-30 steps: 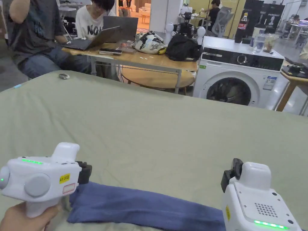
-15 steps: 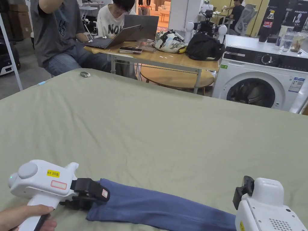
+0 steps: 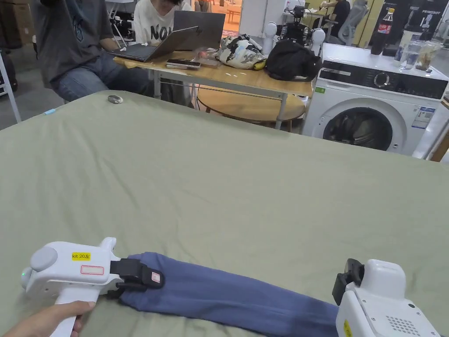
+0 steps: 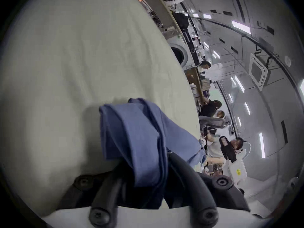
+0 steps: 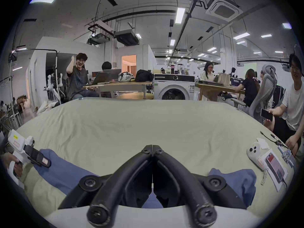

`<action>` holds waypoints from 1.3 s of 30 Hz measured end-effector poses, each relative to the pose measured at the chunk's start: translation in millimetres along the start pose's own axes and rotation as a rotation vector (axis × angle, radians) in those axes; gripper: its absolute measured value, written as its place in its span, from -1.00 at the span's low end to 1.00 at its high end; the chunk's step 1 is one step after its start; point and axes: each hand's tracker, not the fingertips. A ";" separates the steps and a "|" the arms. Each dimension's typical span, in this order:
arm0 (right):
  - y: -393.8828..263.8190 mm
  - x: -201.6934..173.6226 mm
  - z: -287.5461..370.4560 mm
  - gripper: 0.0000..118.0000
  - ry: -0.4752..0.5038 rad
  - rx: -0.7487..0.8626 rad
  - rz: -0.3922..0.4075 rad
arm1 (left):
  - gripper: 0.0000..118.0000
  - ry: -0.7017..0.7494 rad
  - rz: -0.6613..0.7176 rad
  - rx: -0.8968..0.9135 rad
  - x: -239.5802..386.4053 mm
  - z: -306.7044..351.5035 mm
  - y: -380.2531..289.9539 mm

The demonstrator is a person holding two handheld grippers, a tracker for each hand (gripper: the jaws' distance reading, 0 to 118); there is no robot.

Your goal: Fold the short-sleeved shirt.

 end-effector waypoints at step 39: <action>5.8 29.7 15.8 -1.00 -0.026 0.024 0.016 | -0.90 0.225 -0.358 -0.115 183.6 -70.7 -17.1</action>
